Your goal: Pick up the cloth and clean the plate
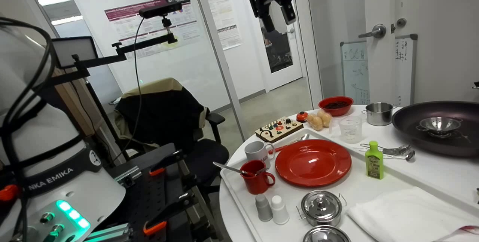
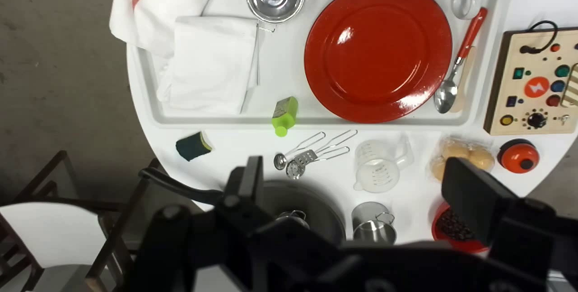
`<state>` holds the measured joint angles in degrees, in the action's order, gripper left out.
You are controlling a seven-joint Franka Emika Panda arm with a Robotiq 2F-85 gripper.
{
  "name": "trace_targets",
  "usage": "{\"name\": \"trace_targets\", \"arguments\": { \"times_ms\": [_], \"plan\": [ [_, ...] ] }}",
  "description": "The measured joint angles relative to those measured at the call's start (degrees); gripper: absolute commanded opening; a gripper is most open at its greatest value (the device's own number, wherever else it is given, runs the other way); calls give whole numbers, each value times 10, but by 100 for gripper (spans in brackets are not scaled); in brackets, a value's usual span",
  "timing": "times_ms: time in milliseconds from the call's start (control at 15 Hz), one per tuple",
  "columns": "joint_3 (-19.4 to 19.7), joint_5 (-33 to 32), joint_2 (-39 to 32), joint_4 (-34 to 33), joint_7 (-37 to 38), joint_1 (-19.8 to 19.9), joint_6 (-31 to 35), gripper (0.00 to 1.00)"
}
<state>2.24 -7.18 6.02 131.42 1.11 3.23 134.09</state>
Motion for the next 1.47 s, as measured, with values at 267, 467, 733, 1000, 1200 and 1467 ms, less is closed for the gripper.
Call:
{"name": "trace_targets", "arguments": {
  "times_ms": [267,467,733,1000,1200,1467],
  "plan": [
    [10,19,-91,-62,-26,4,7,100],
    [10,42,-160,-116,-46,9,7,100],
    [9,82,-244,-187,-71,23,7,100],
    [8,118,-313,-249,-86,49,3,100],
    [8,135,-358,-288,-86,69,-7,100],
    [8,152,-414,-334,-77,91,-29,100]
  ]
}}
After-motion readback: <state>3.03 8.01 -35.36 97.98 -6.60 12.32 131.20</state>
